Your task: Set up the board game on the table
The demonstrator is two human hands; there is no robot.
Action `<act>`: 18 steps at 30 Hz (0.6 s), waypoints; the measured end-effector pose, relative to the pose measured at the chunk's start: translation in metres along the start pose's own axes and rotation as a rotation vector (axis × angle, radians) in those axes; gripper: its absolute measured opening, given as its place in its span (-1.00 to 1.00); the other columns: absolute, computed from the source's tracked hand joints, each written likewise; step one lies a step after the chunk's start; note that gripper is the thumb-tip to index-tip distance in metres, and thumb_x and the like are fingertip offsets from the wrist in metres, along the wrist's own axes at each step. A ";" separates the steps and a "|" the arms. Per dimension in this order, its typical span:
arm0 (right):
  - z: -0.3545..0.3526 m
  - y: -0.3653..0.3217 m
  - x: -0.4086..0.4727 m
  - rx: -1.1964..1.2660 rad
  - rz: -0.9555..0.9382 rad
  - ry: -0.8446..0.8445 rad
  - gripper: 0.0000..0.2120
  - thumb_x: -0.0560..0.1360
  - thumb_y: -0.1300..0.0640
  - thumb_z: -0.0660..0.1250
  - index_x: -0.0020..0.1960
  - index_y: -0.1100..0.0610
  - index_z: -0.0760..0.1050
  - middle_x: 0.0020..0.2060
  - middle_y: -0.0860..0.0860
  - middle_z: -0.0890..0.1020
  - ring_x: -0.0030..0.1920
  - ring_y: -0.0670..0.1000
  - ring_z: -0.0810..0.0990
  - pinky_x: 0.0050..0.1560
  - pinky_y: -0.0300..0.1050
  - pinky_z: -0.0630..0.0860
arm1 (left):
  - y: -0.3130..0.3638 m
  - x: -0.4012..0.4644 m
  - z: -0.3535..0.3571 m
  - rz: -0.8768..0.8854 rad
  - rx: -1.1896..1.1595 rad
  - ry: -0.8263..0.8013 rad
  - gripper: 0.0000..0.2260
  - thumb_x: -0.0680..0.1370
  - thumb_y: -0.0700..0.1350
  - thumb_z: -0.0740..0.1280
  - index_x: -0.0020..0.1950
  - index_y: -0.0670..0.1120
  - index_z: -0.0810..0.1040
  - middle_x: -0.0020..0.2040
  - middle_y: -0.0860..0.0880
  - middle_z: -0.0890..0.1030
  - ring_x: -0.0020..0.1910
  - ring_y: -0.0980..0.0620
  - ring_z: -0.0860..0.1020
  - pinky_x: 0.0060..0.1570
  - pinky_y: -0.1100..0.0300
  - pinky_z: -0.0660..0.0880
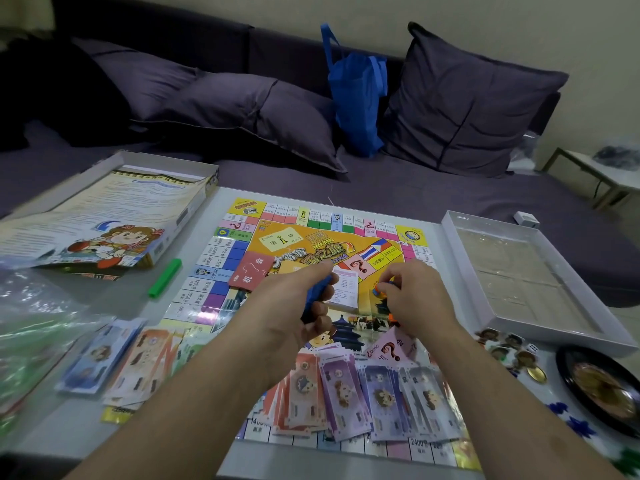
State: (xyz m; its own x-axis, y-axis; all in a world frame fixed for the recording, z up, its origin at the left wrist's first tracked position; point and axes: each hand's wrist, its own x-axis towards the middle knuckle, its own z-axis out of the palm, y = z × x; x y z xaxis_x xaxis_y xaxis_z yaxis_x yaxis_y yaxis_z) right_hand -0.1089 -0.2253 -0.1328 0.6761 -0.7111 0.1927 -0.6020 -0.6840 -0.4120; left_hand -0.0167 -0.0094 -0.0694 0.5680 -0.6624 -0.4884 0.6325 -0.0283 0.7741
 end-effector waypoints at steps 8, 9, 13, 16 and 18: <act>0.007 -0.003 -0.005 -0.180 -0.056 -0.105 -0.89 0.60 0.11 0.43 0.07 -0.05 0.70 0.09 0.00 0.61 -0.07 0.02 0.58 -0.09 -0.04 0.59 | -0.002 0.000 0.000 0.003 0.009 -0.005 -0.75 0.58 -0.01 0.48 0.03 -0.22 0.69 -0.25 -0.05 0.57 -0.38 0.09 0.41 -0.43 0.25 0.47; 0.006 -0.002 -0.005 -0.163 -0.049 -0.098 -0.89 0.60 0.11 0.44 0.09 -0.04 0.69 0.09 0.00 0.59 -0.05 0.02 0.57 -0.08 -0.05 0.58 | -0.002 0.000 -0.001 0.003 0.013 -0.009 -0.74 0.58 -0.01 0.48 0.03 -0.22 0.70 -0.24 -0.05 0.57 -0.38 0.09 0.41 -0.43 0.25 0.47; -0.006 -0.005 -0.004 0.035 -0.016 -0.048 -0.89 0.59 0.16 0.45 0.07 -0.01 0.69 0.04 -0.02 0.59 -0.01 0.02 0.56 0.01 0.01 0.62 | 0.000 0.001 0.000 -0.002 0.034 -0.017 -0.75 0.59 -0.04 0.47 0.08 -0.24 0.69 -0.23 -0.06 0.62 -0.38 0.10 0.44 -0.42 0.24 0.49; -0.017 -0.010 -0.010 0.215 0.003 -0.043 -0.90 0.59 0.19 0.46 0.01 0.00 0.67 -0.12 -0.11 0.53 -0.09 -0.01 0.57 -0.04 0.11 0.69 | 0.001 0.000 0.004 0.012 0.060 -0.031 -0.78 0.62 -0.08 0.43 0.12 -0.23 0.66 -0.21 -0.07 0.70 -0.35 0.07 0.47 -0.40 0.24 0.50; -0.023 -0.014 -0.016 0.281 0.007 -0.040 -0.86 0.60 0.21 0.44 -0.02 -0.03 0.64 -0.15 -0.10 0.55 -0.13 -0.02 0.58 -0.13 0.02 0.67 | 0.000 -0.001 0.004 0.024 0.092 -0.036 -0.78 0.62 -0.07 0.43 0.12 -0.21 0.66 -0.20 -0.06 0.72 -0.34 0.06 0.47 -0.41 0.24 0.49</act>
State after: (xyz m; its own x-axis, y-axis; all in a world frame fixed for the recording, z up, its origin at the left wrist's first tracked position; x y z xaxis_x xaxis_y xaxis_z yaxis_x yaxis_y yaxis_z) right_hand -0.1212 -0.2085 -0.1093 0.6916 -0.7052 0.1561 -0.4696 -0.6032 -0.6447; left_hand -0.0194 -0.0115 -0.0676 0.5618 -0.6904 -0.4558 0.5672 -0.0797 0.8197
